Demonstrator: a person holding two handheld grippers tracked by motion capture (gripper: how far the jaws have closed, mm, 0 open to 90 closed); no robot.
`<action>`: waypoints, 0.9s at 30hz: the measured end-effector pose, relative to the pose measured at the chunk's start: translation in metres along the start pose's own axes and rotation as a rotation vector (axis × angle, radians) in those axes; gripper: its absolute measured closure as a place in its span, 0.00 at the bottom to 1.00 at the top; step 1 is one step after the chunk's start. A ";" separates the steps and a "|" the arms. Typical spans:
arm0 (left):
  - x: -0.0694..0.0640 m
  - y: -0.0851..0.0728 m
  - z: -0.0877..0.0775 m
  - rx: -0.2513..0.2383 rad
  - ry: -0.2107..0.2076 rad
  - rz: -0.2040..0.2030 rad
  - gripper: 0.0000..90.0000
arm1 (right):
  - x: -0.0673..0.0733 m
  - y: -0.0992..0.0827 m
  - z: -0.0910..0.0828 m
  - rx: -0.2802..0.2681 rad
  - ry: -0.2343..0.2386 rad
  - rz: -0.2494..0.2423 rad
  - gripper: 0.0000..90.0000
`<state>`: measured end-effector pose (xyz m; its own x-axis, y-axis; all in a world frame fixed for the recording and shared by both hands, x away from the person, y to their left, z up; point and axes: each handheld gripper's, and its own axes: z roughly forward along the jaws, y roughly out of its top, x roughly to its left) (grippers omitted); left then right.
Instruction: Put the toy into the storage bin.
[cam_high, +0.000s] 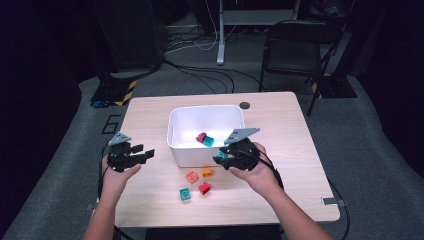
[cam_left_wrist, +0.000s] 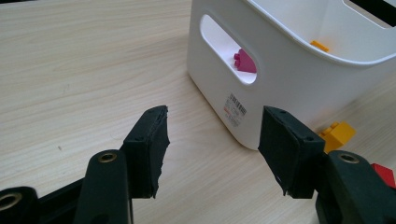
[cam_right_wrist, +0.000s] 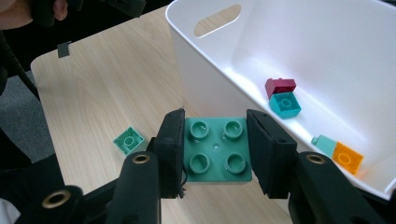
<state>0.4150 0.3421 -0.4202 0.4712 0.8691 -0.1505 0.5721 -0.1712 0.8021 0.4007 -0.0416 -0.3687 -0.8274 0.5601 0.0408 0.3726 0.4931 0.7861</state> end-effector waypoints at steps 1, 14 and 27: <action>0.000 0.000 0.000 0.000 0.000 0.000 0.47 | 0.000 0.003 0.000 0.001 -0.003 0.002 0.65; 0.001 0.000 -0.001 -0.002 -0.002 0.000 0.47 | -0.014 0.030 0.003 0.009 -0.017 -0.010 0.65; 0.003 0.000 -0.002 -0.007 0.000 -0.005 0.47 | -0.031 0.050 0.017 0.013 -0.069 -0.003 0.65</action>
<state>0.4149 0.3460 -0.4192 0.4683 0.8700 -0.1544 0.5699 -0.1638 0.8052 0.4520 -0.0235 -0.3412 -0.7979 0.6028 -0.0043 0.3757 0.5029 0.7784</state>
